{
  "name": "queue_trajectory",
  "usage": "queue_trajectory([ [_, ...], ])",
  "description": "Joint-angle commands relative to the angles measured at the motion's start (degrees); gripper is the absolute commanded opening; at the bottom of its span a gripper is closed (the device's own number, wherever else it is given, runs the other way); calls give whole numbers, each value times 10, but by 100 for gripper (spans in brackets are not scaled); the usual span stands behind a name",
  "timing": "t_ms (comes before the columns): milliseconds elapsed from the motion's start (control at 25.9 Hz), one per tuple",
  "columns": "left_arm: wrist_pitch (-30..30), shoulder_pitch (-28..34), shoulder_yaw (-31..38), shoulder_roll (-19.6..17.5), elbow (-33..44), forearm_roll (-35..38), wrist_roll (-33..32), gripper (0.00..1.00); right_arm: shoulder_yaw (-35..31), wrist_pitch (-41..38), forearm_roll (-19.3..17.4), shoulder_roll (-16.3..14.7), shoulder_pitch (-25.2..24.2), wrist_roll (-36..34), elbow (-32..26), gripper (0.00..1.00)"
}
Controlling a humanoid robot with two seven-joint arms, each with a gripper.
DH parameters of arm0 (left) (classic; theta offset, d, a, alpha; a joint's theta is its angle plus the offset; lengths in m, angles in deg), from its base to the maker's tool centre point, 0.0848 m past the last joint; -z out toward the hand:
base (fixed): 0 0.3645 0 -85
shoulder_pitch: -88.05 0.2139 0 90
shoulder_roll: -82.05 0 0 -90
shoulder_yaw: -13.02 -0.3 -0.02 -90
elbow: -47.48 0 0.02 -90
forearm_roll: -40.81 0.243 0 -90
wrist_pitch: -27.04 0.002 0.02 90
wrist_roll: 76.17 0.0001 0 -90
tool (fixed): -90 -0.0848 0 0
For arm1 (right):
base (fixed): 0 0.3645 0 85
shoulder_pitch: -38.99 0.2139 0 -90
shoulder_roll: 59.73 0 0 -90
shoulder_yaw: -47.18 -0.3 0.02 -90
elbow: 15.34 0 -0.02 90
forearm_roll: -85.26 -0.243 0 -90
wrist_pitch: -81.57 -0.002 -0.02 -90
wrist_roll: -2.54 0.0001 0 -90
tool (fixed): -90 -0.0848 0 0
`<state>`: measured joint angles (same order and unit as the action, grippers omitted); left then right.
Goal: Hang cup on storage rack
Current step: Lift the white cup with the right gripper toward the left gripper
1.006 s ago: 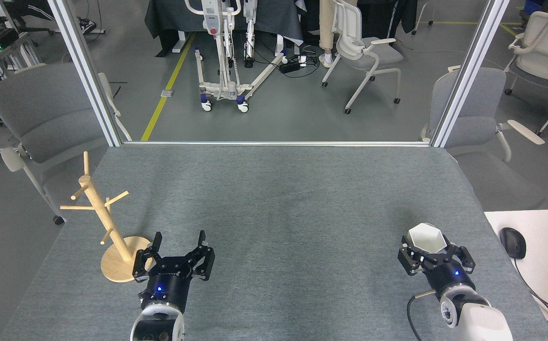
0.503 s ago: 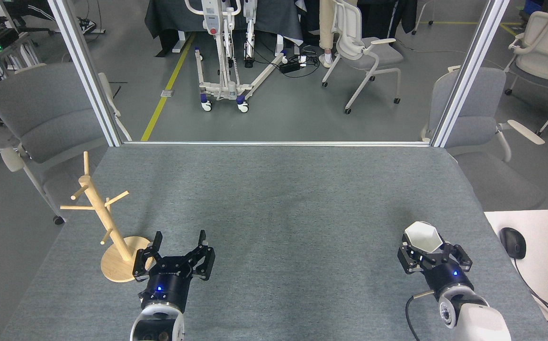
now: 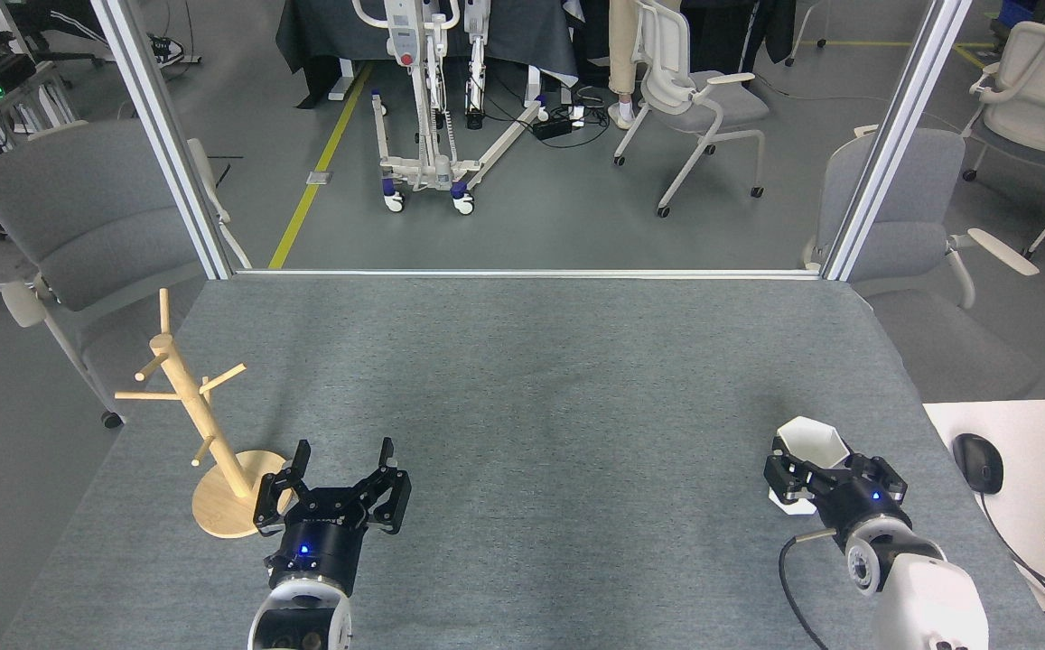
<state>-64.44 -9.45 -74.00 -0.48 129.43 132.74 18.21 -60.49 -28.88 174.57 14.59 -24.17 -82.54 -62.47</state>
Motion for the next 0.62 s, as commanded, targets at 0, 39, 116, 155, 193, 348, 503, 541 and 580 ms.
queue_trajectory([
  [0, 0, 0, 0, 0, 0, 0, 0, 99, -1, 0, -59, -15, 5, 75, -56, 25],
  [39, 1, 0, -1, 0, -1, 0, 0, 99, -1, -1, -67, -22, 4, 101, -78, 23],
  [116, 1, 0, -1, 0, -1, 0, 0, 99, -1, -4, -77, -25, 4, 149, -116, 18],
  [155, 0, 0, -1, 0, -2, 0, 0, 99, 0, -4, -82, -25, 4, 171, -135, 16],
  [193, 0, 0, -1, 0, -2, 0, 0, 99, 0, -4, -85, -25, 4, 191, -157, 15],
  [348, -3, 4, -23, -4, 2, 3, 4, 99, 0, 8, -86, -15, 0, 226, -261, 8],
  [503, -16, 19, -80, -9, 18, 7, 12, 99, 9, 59, -87, 20, -15, 292, -378, 5],
  [541, -16, 26, -100, -9, 23, 9, 13, 99, 11, 74, -88, 29, -18, 323, -409, 4],
  [580, -16, 28, -116, -10, 27, 14, 12, 99, 16, 84, -89, 36, -19, 345, -430, 4],
])
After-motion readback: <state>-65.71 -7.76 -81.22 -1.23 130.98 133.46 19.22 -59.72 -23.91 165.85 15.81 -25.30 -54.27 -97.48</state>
